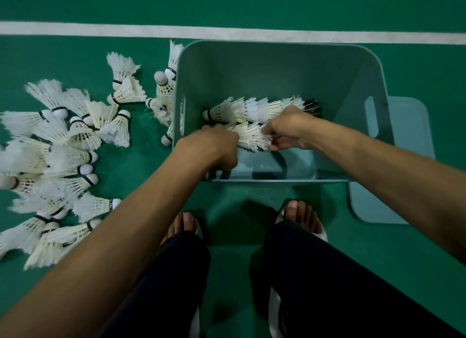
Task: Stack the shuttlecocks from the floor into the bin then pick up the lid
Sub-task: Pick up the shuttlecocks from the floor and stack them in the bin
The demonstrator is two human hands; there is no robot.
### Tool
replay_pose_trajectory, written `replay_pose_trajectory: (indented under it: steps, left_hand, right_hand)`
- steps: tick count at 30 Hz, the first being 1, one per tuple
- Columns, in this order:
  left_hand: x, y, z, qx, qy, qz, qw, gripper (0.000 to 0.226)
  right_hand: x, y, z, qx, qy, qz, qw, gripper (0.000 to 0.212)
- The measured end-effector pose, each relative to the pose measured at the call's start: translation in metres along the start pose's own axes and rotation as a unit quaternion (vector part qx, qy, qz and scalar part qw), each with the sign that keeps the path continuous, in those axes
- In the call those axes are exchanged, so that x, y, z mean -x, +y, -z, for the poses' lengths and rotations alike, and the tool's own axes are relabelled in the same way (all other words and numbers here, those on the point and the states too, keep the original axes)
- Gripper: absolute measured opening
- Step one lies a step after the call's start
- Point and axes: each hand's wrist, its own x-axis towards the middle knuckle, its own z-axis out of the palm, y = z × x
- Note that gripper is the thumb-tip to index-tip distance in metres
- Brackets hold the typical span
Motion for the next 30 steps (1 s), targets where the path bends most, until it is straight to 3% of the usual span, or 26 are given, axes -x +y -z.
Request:
replay_pose_trajectory:
  steps: [2,4,7,10,14,17,21,27,30]
  left_hand:
    - [0.004,0.000,0.004,0.010,0.020,-0.011,1.000,0.049]
    - [0.011,-0.002,0.010,0.038,0.064,-0.030,0.997,0.049]
    - [0.031,-0.005,0.024,0.096,0.174,-0.072,0.977,0.045]
    - [0.056,-0.016,0.037,0.165,0.307,-0.095,0.932,0.035]
    - [0.074,-0.046,0.039,0.258,0.441,-0.064,0.857,0.020]
    - [0.074,-0.061,0.032,0.264,0.458,-0.048,0.847,0.019]
    - [0.069,-0.065,0.024,0.271,0.485,-0.057,0.829,0.022]
    - [0.058,-0.065,0.022,0.313,0.491,-0.082,0.809,0.021]
    - [0.058,-0.072,0.021,0.352,0.506,-0.086,0.782,0.019]
  right_hand:
    - [0.007,-0.002,0.007,0.051,0.027,0.010,0.998,0.019]
    - [0.012,-0.007,0.015,0.124,0.104,0.050,0.986,0.017]
    - [0.016,-0.017,0.021,0.120,0.166,0.088,0.975,0.015]
    - [0.021,-0.020,0.018,0.167,0.175,0.082,0.967,0.011]
    - [0.018,-0.010,0.007,0.201,0.175,0.063,0.962,0.021]
    - [0.012,-0.006,0.005,0.180,0.170,0.029,0.968,0.023]
    - [0.008,-0.011,0.013,0.070,0.179,-0.001,0.981,0.024]
    - [0.003,-0.016,-0.014,-0.010,0.088,-0.018,0.996,0.020]
    - [-0.009,-0.012,-0.014,-0.002,0.102,0.014,0.995,0.037]
